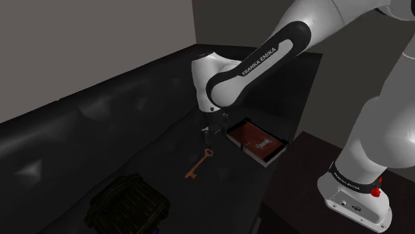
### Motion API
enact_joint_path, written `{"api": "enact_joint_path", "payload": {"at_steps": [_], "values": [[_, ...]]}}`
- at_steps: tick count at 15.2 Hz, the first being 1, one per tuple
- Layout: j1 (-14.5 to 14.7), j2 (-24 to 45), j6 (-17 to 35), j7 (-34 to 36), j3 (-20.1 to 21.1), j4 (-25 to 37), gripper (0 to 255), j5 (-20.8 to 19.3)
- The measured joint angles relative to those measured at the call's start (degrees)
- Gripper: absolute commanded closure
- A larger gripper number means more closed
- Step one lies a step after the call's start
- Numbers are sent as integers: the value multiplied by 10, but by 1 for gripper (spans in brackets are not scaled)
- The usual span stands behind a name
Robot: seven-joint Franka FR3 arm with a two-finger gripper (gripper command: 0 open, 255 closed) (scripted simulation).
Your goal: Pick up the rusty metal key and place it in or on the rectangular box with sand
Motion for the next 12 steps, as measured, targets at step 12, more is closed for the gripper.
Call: {"api": "enact_joint_path", "payload": {"at_steps": [12], "values": [[72,231,64,86,19,160,0,-73]]}}
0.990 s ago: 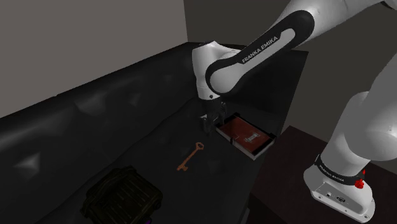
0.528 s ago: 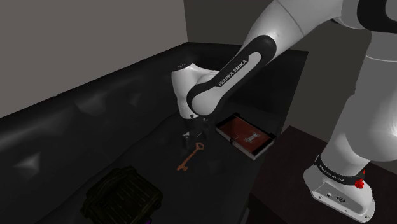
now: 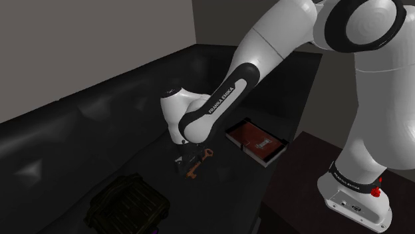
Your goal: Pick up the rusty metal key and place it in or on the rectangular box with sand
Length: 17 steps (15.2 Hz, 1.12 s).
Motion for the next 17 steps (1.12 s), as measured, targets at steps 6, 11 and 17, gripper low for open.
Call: {"api": "enact_joint_path", "payload": {"at_steps": [6,11,17], "values": [[11,37,36,11,-7,0,0,-13],[12,43,45,11,-8,-3,0,-16],[12,42,45,11,-8,-2,255,-16]]}}
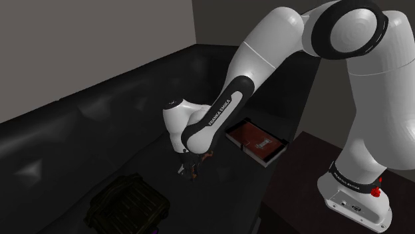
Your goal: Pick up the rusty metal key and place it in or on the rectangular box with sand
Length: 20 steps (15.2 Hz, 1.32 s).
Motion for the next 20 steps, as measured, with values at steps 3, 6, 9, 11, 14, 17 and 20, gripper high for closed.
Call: {"api": "enact_joint_path", "payload": {"at_steps": [3,6,9,11,14,17,20], "values": [[0,0,0,0,0,0,255,0],[0,0,1,0,0,-1,255,0],[-2,-7,-6,-1,2,-1,255,3],[-3,-16,-19,-2,4,2,255,6],[-6,-34,-33,-4,9,-2,255,13],[-10,-50,-52,-8,12,2,255,19],[-13,-66,-70,-11,15,4,255,25]]}}
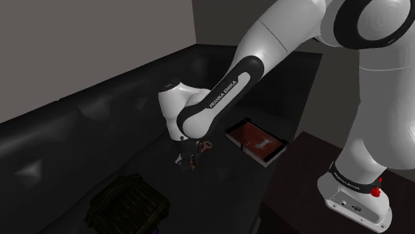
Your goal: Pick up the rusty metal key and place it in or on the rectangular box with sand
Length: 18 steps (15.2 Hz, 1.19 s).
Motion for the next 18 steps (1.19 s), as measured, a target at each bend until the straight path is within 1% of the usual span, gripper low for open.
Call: {"api": "enact_joint_path", "payload": {"at_steps": [11,13,18], "values": [[-8,-54,-70,-7,9,19,255,21],[-18,-78,-68,-21,9,-6,255,30],[-52,-168,-47,-83,-1,-117,255,65]]}}
